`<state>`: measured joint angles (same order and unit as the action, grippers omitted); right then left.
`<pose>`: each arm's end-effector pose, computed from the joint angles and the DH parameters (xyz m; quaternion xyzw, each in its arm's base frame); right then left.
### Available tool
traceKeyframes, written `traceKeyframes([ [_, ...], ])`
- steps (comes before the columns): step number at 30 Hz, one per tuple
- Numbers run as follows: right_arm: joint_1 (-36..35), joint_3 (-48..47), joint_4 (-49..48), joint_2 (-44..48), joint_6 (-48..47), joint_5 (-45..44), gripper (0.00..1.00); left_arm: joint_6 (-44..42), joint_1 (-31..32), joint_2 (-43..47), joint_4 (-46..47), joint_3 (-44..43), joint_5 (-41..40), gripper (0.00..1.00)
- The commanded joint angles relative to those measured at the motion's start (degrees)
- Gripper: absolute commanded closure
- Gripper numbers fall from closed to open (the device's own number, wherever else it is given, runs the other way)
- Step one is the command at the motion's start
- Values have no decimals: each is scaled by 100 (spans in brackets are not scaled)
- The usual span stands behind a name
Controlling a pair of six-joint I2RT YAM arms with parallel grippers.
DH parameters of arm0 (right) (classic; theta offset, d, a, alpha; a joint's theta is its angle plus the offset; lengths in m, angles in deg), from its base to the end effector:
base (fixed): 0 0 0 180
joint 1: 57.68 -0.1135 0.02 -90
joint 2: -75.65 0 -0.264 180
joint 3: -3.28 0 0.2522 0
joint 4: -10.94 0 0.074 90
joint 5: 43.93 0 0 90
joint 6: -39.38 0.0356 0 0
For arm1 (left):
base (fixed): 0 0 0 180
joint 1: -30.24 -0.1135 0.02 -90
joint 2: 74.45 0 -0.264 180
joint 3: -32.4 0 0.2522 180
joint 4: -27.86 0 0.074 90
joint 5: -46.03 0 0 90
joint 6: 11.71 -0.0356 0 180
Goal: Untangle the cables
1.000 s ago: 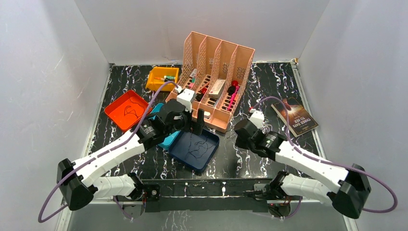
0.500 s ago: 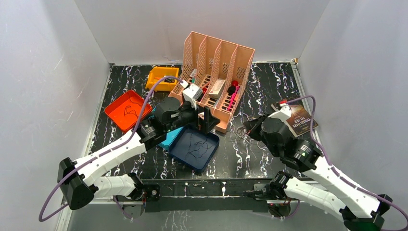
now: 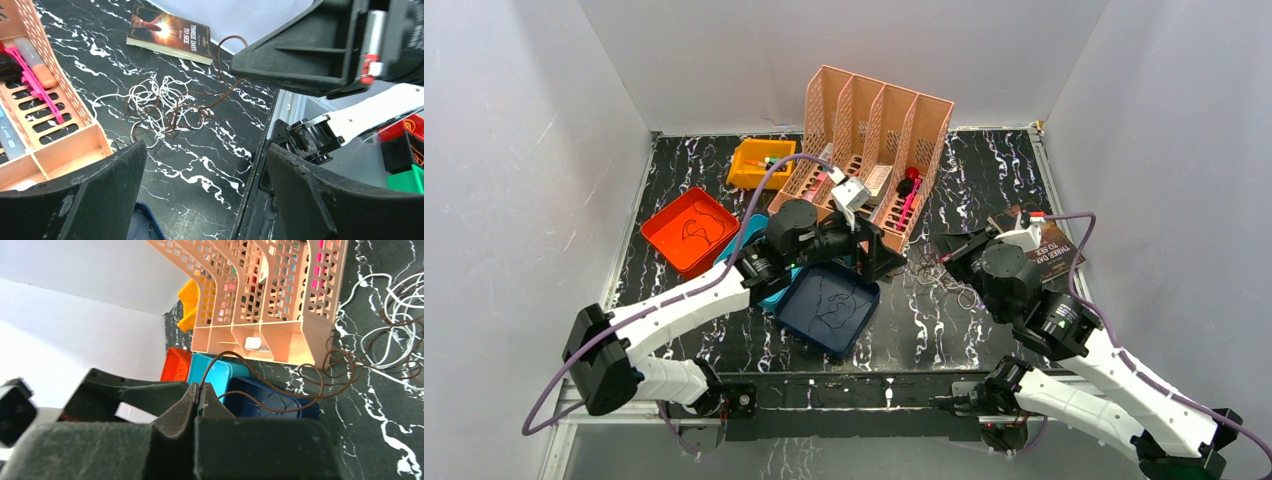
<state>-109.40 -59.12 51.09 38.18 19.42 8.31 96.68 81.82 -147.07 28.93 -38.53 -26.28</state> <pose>0.1024 0.0946 0.3536 0.3137 0.7109 0.3768 0.5042 0.1787 -0.2427 0.3568 0.3043 0.6423 -0.4880 0.5067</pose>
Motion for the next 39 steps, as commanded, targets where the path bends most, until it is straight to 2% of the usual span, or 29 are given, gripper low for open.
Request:
traceKeyframes([
  [1,25,-206,-460,71,247,-45,100,-172,41,-304,264,-435,359,14],
  [7,22,-172,-442,117,315,174,100,-383,81,-727,224,-777,824,25],
  [17,22,-163,-614,71,282,468,100,-374,105,-1160,182,-1118,1025,41],
  [24,23,-107,-670,49,274,534,100,-386,109,-1300,203,-1293,974,64],
  [25,23,-102,-672,47,273,547,100,-393,100,-1323,162,-1343,943,69],
  [28,23,-78,-643,76,278,570,100,-471,112,-1367,2,-1456,837,99],
  [30,26,-63,-556,126,255,530,100,-496,109,-1337,-59,-1472,777,100],
  [32,28,-12,-419,232,169,436,94,-539,102,-1295,-88,-1472,725,100],
  [36,23,106,-133,513,-273,302,70,-681,107,-1301,-374,-1654,629,100],
  [39,22,139,184,867,-623,153,60,-826,105,-1357,-682,-1878,576,100],
])
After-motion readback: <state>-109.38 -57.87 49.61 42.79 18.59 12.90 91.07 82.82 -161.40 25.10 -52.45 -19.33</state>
